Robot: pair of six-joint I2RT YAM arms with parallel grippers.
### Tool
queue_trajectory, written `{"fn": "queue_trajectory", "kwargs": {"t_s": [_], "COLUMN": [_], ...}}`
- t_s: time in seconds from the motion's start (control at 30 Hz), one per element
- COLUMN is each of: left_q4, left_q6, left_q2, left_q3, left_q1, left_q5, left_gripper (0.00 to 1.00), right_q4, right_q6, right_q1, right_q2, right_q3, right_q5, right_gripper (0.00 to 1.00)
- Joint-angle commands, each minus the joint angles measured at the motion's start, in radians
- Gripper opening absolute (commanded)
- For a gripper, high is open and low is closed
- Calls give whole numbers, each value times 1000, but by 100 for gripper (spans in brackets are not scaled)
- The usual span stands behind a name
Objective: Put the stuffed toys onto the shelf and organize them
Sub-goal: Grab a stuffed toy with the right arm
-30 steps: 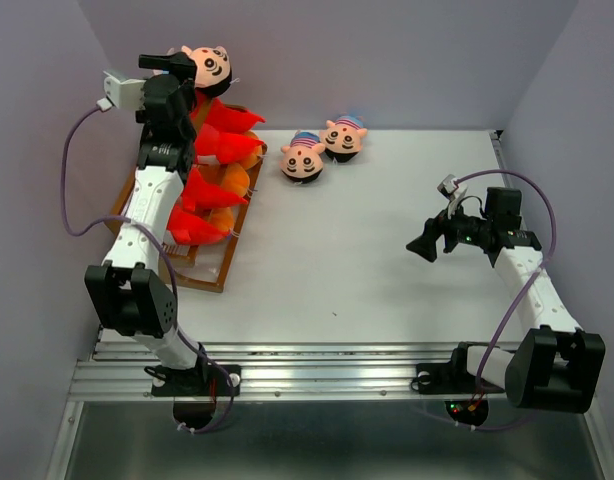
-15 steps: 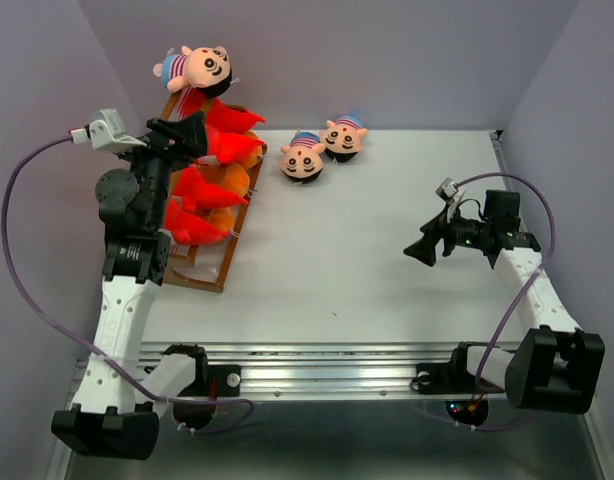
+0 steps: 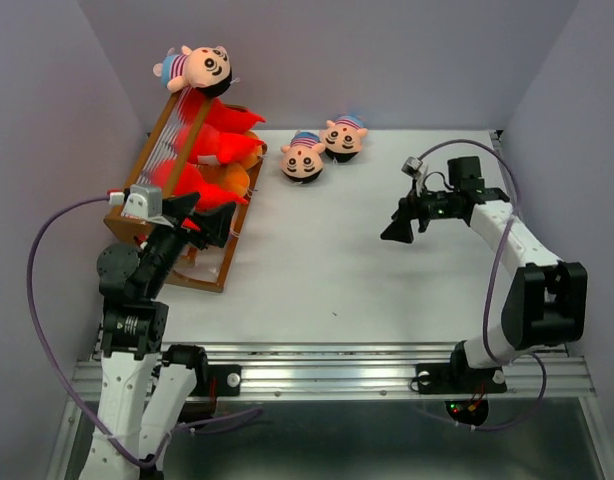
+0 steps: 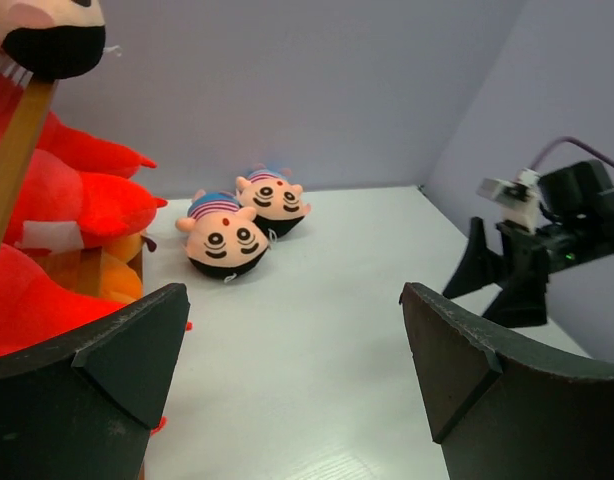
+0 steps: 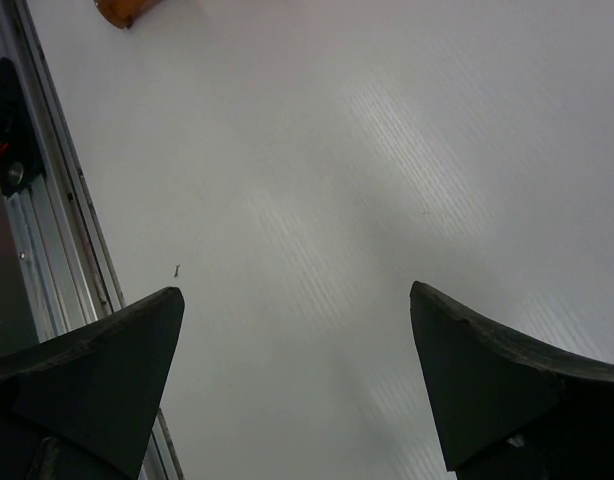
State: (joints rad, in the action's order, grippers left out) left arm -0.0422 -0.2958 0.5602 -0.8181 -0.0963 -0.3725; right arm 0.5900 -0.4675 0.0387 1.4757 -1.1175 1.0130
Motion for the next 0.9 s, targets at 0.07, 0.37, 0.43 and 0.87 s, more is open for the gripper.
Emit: {"fn": "queue_trajectory", "kwargs": {"t_s": [0.07, 0.37, 0.43, 0.87], "left_q4": [-2, 33, 34, 41], "left_q6": [-8, -72, -86, -91], "left_q2": [-89, -172, -194, -192], "left_q3": [40, 100, 126, 145], "left_q1": [1, 1, 1, 1], "left_q5": [-135, -131, -123, -126], "left_gripper": [99, 99, 99, 99], "right_q4": [-99, -275, -314, -574], "right_q6": [193, 582, 648, 948], "right_q1": [131, 240, 256, 300], "right_q2": [158, 411, 458, 633], "right_q3": [-209, -426, -453, -531], "right_q5": [-152, -318, -393, -492], "right_gripper": [100, 100, 100, 100]}}
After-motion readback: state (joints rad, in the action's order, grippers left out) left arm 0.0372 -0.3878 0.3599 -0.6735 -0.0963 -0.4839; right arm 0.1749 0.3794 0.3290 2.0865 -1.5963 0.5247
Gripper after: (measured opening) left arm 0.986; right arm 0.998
